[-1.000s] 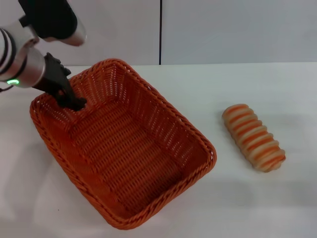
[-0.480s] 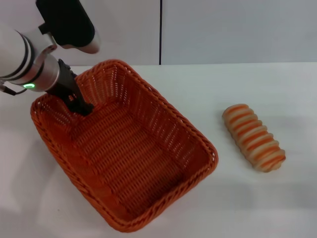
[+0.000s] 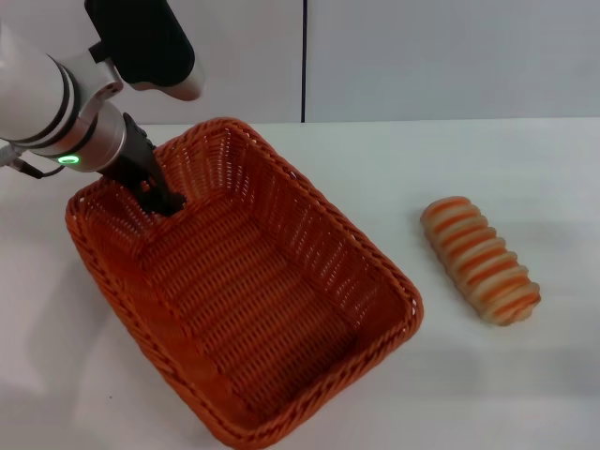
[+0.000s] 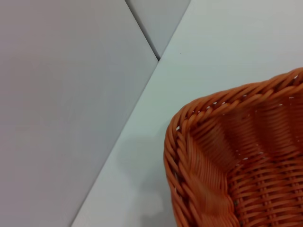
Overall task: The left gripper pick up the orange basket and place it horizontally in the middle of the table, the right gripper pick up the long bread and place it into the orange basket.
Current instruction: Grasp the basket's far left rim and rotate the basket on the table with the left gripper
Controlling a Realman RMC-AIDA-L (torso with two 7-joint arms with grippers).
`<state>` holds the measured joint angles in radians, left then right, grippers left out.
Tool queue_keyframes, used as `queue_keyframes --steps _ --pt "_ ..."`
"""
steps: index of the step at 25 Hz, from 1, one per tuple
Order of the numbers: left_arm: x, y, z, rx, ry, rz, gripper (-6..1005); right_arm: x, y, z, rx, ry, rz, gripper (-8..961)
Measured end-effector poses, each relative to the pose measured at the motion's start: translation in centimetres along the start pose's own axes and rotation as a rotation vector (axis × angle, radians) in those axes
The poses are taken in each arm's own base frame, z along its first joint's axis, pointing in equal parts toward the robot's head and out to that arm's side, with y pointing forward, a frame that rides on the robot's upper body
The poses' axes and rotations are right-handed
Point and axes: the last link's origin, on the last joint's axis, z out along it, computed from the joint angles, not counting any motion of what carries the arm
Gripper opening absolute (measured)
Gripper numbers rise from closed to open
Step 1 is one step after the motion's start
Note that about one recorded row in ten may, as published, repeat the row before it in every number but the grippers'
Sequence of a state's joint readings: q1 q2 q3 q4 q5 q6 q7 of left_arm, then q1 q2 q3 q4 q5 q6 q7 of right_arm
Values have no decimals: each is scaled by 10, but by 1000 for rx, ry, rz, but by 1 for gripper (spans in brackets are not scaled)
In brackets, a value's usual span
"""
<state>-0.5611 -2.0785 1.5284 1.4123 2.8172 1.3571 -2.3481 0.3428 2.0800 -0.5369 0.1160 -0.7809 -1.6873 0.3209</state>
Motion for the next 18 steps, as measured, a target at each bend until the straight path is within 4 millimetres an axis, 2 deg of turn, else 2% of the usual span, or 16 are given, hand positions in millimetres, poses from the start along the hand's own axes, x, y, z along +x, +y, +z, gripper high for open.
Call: queue_keyframes --steps 4,9,11,18 --pt "-1 1 6 -9 -12 4 736 1 -1 0 2 4 -1 741" --pt "1 0 10 -12 -21 8 547 4 -1 3 7 25 -2 741" --pt "2 -2 9 -2 -14 2 385 4 -1 3 10 27 -2 741" --pt "11 -5 0 20 25 -76 357 2 -4 5 13 16 -11 741"
